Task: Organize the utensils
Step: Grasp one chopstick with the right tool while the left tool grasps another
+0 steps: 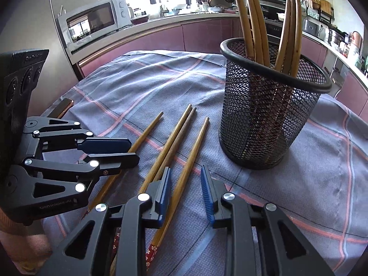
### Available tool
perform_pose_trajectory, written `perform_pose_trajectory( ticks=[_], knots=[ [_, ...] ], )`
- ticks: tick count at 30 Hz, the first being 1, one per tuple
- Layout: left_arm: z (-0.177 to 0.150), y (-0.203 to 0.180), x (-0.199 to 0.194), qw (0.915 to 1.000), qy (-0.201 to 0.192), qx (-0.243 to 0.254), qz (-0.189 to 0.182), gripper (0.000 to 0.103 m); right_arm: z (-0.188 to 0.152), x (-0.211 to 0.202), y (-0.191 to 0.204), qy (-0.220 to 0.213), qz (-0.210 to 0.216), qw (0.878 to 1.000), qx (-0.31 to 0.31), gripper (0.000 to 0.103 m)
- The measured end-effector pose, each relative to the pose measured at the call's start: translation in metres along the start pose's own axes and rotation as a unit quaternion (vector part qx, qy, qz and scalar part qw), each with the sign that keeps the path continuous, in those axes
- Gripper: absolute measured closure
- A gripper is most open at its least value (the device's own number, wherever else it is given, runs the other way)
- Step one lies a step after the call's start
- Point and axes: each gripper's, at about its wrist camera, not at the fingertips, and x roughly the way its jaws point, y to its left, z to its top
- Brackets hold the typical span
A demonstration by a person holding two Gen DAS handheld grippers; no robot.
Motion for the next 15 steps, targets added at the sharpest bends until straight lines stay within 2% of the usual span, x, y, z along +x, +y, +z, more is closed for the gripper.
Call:
perform_pose_trajectory(
  ticks=[4,15],
  knots=[
    [0.0,-0.001,0.0,1.0,-0.001,-0.006,0.006,0.088,0.0,-0.001,-0.008,-0.001,0.005,1.0,0.017,0.091],
    [-0.003,-0.002,-0.003,0.9997,-0.004,-0.022,0.009,0.093,-0.003,-0.006,-0.014,0.0,0.034,0.999,0.035,0.098]
  ],
)
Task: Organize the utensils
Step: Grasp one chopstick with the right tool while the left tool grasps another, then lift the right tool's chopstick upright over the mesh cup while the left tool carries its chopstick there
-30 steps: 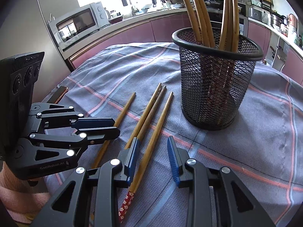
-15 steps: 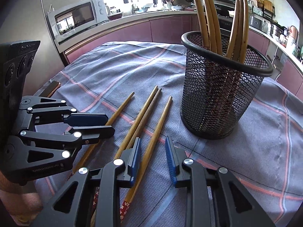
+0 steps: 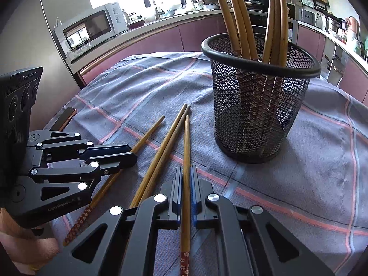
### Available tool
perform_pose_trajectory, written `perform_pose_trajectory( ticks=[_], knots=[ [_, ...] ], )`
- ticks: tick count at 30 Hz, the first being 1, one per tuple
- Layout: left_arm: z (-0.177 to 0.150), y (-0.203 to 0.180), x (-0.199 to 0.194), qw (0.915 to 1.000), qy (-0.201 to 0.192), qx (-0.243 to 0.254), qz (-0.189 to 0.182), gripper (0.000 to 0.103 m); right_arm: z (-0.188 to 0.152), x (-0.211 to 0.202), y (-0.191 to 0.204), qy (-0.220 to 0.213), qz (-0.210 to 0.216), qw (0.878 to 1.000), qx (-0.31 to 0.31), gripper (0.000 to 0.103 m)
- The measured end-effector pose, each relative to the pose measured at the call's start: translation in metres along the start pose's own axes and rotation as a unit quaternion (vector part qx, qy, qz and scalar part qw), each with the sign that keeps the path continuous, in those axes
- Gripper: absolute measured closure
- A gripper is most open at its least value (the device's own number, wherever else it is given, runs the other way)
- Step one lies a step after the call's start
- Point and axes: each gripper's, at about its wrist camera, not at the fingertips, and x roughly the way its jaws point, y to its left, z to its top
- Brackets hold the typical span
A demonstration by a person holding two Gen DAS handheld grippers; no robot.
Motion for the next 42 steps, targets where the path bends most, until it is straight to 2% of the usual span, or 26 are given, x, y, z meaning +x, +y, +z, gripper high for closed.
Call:
perform_pose_trajectory(
  ticks=[6,12,21,34,42],
  knots=[
    [-0.001,0.002,-0.004,0.9999,-0.003,-0.011,-0.001,0.095,0.001,-0.01,-0.002,-0.01,0.009,1.0,0.002,0.098],
    [0.0,0.009,-0.016,0.9995,-0.019,-0.024,-0.002,0.095,0.001,-0.022,-0.006,-0.023,0.035,0.999,0.011,0.098],
    [0.004,0.015,-0.046,0.9977,-0.049,-0.035,-0.032,0.095,0.002,-0.049,-0.01,-0.057,0.062,0.996,0.019,0.098],
    [0.014,0.013,-0.109,0.9883,-0.124,-0.035,-0.082,0.095,0.015,-0.099,-0.011,-0.134,0.076,0.988,0.014,0.098],
    [0.023,0.014,-0.146,0.9782,-0.172,-0.042,-0.107,0.096,0.022,-0.117,-0.015,-0.168,0.076,0.983,0.012,0.098]
  ],
)
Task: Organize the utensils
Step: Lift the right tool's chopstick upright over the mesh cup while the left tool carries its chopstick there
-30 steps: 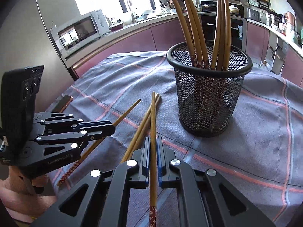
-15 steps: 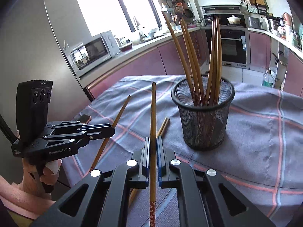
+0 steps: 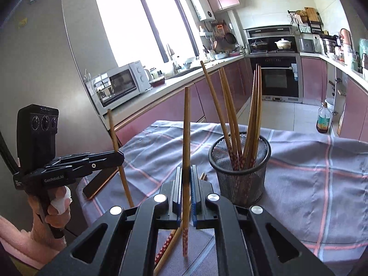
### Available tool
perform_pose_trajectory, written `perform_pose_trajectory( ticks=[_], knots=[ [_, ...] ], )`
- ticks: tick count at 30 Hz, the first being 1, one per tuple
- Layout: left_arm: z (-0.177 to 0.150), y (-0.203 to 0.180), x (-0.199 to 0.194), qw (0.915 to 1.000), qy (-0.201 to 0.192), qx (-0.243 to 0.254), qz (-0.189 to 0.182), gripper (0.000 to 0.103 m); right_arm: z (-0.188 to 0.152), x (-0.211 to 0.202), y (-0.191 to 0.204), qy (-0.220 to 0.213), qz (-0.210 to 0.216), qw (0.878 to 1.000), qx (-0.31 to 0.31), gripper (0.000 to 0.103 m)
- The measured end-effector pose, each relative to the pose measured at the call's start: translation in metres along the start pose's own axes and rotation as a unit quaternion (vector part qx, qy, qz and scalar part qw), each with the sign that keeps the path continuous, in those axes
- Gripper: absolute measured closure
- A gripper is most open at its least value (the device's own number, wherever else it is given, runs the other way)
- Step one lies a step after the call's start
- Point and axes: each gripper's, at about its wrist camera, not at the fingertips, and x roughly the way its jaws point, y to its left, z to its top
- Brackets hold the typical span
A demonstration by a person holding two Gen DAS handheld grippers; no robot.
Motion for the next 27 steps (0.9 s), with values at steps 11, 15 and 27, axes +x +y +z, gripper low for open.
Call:
perform_pose_trajectory(
  ticks=[11,15,27],
  knots=[
    [0.025,-0.009,-0.013,0.9988,-0.04,-0.009,-0.024,0.096,0.02,-0.015,0.004,-0.036,-0.017,0.999,-0.017,0.098],
    [0.034,-0.01,-0.012,0.9985,-0.044,-0.014,-0.029,0.096,0.026,-0.022,0.004,-0.048,-0.026,0.998,-0.022,0.098],
    [0.074,-0.029,-0.017,0.9963,-0.08,0.005,-0.032,0.096,0.051,-0.04,-0.004,-0.091,-0.051,0.994,-0.034,0.098]
  ],
)
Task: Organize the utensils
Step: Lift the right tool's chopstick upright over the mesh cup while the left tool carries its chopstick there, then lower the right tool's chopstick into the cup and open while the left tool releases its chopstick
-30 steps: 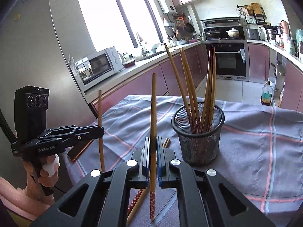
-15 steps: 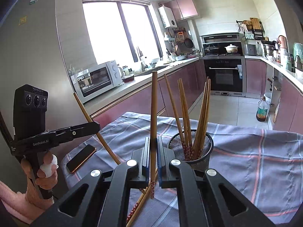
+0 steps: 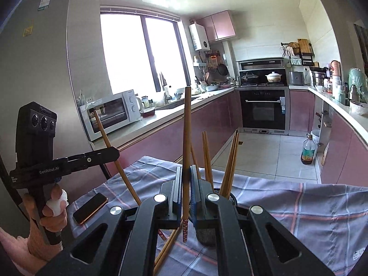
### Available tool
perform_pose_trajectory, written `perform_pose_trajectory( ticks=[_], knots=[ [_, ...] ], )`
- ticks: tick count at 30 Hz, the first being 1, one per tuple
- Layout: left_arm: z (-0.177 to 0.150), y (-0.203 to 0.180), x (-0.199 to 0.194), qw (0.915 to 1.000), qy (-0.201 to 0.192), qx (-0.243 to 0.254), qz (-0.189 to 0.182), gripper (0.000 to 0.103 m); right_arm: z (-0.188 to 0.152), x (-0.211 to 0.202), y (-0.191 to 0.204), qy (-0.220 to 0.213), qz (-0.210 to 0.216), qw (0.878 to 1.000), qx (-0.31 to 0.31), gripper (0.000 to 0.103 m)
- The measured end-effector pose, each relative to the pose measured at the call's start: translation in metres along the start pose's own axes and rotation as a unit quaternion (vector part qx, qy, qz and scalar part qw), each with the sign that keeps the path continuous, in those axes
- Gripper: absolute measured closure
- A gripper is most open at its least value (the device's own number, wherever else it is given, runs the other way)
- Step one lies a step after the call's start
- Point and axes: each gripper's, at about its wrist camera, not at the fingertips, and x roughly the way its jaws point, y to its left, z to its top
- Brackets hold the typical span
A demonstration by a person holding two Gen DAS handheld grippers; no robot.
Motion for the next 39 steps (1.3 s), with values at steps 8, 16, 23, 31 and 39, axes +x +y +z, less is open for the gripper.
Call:
perform_pose_trajectory(
  ticks=[8,16,23,31,39],
  knots=[
    [0.023,-0.007,0.009,0.9999,-0.015,0.002,-0.008,0.096,0.013,-0.005,-0.004,-0.023,-0.014,1.0,-0.001,0.098],
    [0.039,-0.011,0.026,0.9998,-0.018,0.002,-0.003,0.096,0.023,-0.001,-0.009,-0.034,-0.024,0.999,-0.002,0.098],
    [0.043,-0.012,0.04,0.9996,-0.023,0.004,0.014,0.096,0.021,0.006,-0.009,-0.032,-0.036,0.999,-0.002,0.098],
    [0.043,-0.015,0.059,0.9995,-0.013,0.008,0.029,0.096,0.016,0.018,-0.013,-0.015,-0.047,0.999,0.0,0.098],
    [0.035,-0.02,0.079,0.9988,0.019,0.026,0.036,0.096,0.013,0.034,-0.016,0.013,-0.05,0.999,-0.002,0.098]
  ],
)
